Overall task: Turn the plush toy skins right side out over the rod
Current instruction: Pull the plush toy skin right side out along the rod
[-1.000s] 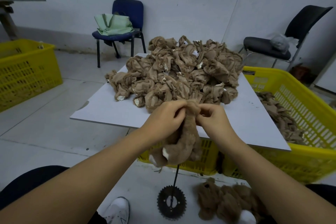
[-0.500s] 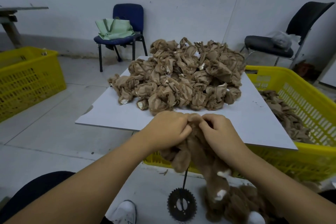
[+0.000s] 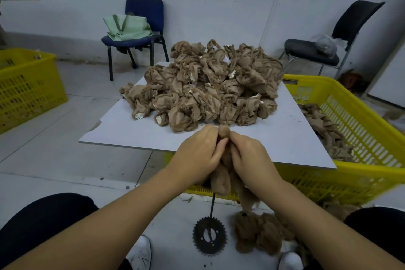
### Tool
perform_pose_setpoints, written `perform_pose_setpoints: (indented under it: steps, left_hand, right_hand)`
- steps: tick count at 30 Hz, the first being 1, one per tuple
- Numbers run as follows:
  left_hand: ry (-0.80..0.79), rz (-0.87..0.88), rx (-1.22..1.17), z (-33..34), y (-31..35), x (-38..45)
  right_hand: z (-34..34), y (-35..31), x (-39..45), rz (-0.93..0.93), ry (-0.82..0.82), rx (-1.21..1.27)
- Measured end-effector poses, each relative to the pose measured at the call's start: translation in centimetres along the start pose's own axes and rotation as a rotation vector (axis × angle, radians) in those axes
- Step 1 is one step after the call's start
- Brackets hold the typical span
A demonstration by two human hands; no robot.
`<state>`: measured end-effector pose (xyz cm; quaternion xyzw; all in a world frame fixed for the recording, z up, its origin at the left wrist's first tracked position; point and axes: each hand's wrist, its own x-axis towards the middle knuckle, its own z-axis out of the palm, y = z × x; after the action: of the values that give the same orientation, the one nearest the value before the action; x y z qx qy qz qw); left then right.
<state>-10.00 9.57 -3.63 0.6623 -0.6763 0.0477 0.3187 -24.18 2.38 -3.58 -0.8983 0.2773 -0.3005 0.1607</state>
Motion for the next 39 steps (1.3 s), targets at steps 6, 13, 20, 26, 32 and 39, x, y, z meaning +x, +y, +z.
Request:
perform_pose_setpoints:
  steps: [6,13,20,26,32,39]
  left_hand:
    - [0.379,0.144,0.025,1.3,0.7,-1.0]
    - [0.41,0.153,-0.014,2.3,0.2,0.1]
    - [0.341,0.022,-0.237,4.1,0.4,-0.3]
    - [0.318,-0.132,-0.203,3.5,1.0,0.5]
    - [0.301,-0.222,-0.261,2.9,1.6,1.8]
    - [0.252,-0.235,-0.329,2.3,0.7,2.0]
  right_hand:
    - [1.5,-0.7,-1.2,-0.124,0.316,0.079]
    - [2.3,-0.2,-0.1,-0.127,0.378,0.127]
    - [3.1,1.4,0.0,-0.005,0.261,0.147]
    - [2.5,1.5,0.3,0.121,0.167,0.258]
    - [1.6,1.1,0.9,0.131,0.175,0.164]
    - [0.7,0.5,1.9,0.14,0.081,0.06]
